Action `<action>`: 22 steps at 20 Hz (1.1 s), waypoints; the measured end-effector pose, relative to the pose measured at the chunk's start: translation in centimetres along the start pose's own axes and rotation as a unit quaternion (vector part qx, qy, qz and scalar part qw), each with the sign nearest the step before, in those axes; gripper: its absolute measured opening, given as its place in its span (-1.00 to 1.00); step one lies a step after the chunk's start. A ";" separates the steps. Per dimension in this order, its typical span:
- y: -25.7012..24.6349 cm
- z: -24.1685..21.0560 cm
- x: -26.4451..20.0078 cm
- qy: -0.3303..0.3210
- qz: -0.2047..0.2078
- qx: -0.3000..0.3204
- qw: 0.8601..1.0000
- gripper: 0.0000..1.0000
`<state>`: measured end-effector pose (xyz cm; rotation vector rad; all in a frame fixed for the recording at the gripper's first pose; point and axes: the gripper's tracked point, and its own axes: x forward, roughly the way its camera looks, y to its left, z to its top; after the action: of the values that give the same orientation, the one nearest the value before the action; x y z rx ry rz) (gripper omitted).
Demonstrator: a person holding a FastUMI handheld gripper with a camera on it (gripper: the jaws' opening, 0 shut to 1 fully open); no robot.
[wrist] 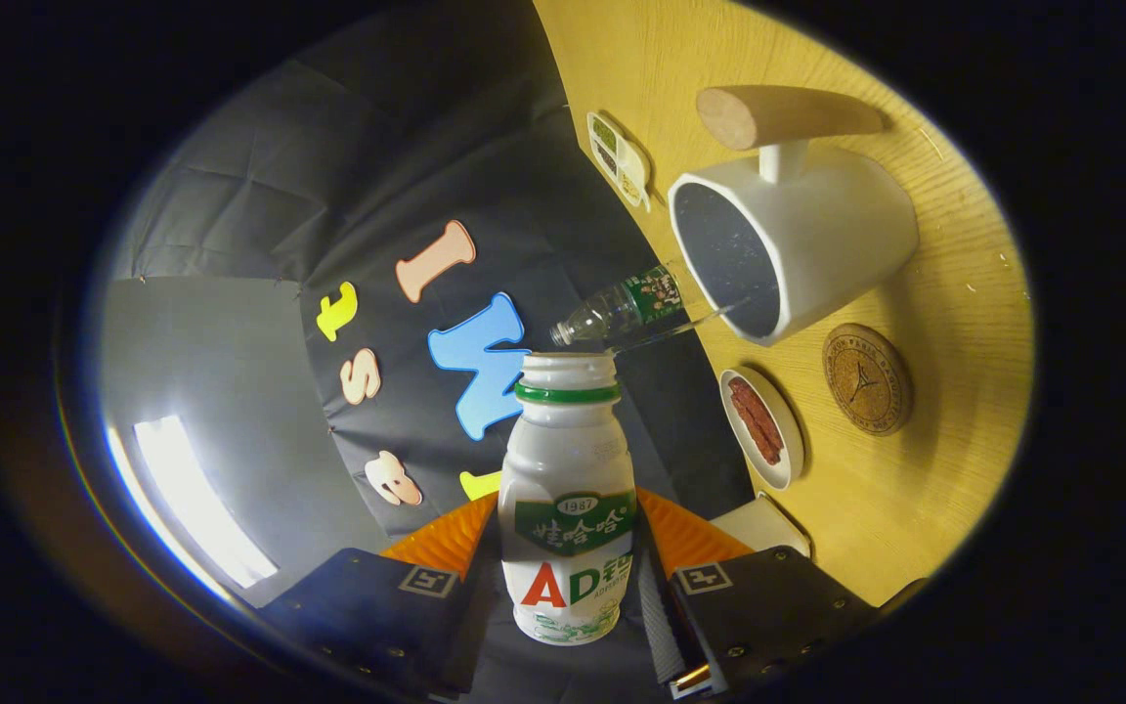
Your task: Take the bottle from table, then pour the juice into the cup, finally place the bottle on the coaster
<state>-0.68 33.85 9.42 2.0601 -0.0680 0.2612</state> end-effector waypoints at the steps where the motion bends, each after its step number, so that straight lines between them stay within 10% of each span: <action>1: 0.1 0.2 0.1 -0.001 0.002 0.003 1.000 0.32; 22: -2.1 2.8 0.0 -0.032 -0.020 0.022 0.999 0.32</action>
<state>0.08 32.41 6.36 2.1110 -0.0611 0.1725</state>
